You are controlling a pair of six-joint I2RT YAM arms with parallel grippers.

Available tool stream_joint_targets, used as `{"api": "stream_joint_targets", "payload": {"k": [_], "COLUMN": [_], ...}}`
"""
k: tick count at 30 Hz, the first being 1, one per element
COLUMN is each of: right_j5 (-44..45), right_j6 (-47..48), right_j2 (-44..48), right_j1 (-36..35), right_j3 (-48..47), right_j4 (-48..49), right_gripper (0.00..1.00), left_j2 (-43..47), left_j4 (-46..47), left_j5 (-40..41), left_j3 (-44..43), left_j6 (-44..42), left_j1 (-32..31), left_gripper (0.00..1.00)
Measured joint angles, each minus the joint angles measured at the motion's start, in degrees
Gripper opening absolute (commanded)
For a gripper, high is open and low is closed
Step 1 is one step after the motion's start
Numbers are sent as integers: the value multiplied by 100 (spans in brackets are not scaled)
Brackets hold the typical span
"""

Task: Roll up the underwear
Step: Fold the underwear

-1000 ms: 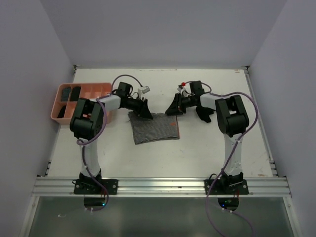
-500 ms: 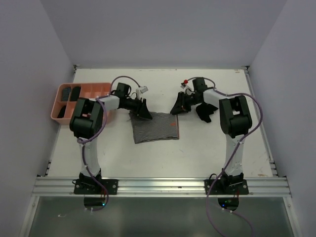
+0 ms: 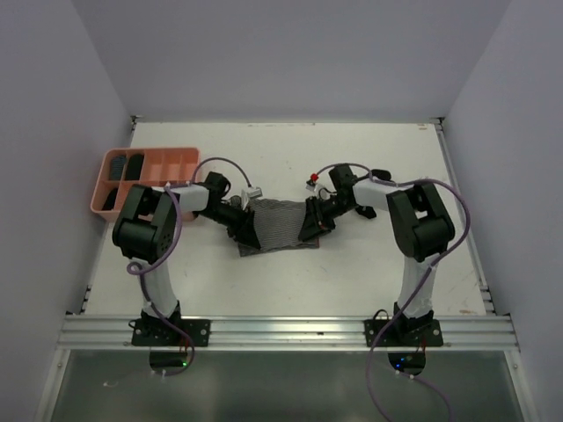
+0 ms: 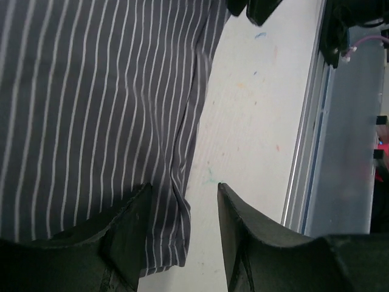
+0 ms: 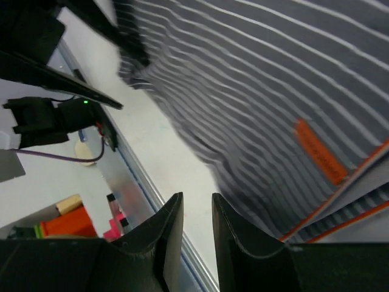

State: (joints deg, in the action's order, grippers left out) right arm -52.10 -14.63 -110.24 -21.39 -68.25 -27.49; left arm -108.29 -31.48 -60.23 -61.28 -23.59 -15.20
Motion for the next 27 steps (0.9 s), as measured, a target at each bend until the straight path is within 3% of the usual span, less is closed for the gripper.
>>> {"api": "stream_joint_targets", "payload": {"k": [5,12,19,23,27], "right_j5": [33,55,17,20,52], "right_j6": [186,664,977,951,774], "right_j2": [-732,-549,540,684,341], "right_j1": [85,105,83,-39,-317], "right_j3": [160,-98,-1121,-1578,-1620], "right_j4": [-166,-691,-1281,-1191,-953], "right_gripper": [28,29,34,33,32], "left_j2": [-302,-153,1849,3150,3416], "left_j4": [-61,-566,-538,-15,339], "left_j5": [-127,256,1633,2645,3344], "left_j3": [225,-138,138,1045,1823], "left_j6": [59,-409,-1414,-1998,-2385], "left_j1": [9,2,-140,-782,-1362], "left_gripper": [50,50,45,40,38]}}
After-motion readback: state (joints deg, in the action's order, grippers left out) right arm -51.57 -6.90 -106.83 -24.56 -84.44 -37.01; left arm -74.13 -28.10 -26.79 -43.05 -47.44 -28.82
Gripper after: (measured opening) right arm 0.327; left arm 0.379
